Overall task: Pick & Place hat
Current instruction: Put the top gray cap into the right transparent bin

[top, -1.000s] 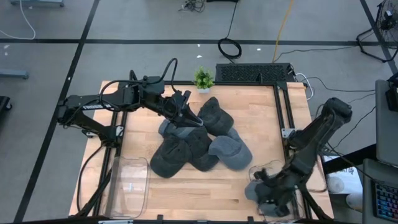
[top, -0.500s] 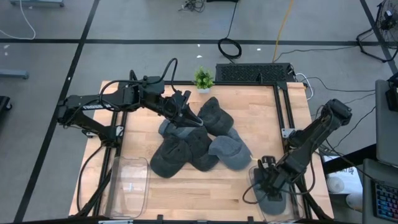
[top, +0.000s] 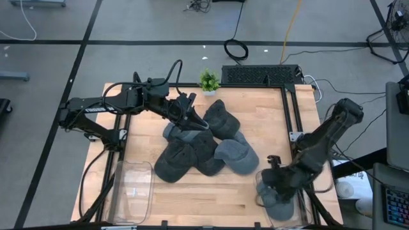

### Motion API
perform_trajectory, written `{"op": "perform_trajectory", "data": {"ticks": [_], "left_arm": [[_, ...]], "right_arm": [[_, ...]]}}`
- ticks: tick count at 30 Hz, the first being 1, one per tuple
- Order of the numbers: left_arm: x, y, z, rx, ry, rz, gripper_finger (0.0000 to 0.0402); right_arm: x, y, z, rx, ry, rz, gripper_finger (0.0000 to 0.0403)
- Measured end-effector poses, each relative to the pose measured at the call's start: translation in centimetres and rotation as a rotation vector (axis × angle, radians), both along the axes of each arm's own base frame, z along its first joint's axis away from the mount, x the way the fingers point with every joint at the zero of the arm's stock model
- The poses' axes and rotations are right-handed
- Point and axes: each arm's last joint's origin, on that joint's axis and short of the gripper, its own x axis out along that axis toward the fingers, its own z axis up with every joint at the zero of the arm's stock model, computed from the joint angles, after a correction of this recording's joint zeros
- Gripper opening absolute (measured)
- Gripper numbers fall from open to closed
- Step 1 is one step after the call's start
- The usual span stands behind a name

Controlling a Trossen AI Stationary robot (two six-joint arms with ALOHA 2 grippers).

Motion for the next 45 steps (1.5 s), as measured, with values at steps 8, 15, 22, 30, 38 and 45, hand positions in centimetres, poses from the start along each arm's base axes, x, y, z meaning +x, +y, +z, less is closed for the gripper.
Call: {"op": "perform_trajectory", "data": {"ticks": [8,15,22,30,38,45], "left_arm": [[0.0,0.0,0.0,0.0,0.0,0.0,0.0076],[0.0,0.0,0.0,0.0,0.0,0.0,0.0076],[0.0,0.0,0.0,0.0,0.0,0.0,0.0076],[0.0,0.0,0.0,0.0,0.0,0.0,0.0076],[0.0,0.0,0.0,0.0,0.0,0.0,0.0076],[0.0,0.0,0.0,0.0,0.0,0.0,0.0076]], "right_arm": [[-3.3,3.6,2.2,0.273,-0.056,0.154,0.0],[-2.9,6.5,-2.0,0.2,0.158,0.084,0.0],[-2.5,6.9,-4.4,0.116,0.312,0.057,0.0],[-1.3,6.5,-7.0,0.152,0.382,0.026,0.0],[-1.3,5.1,-8.1,0.168,0.426,0.013,0.0],[-2.0,5.2,-4.4,0.271,0.255,0.049,0.0]]}}
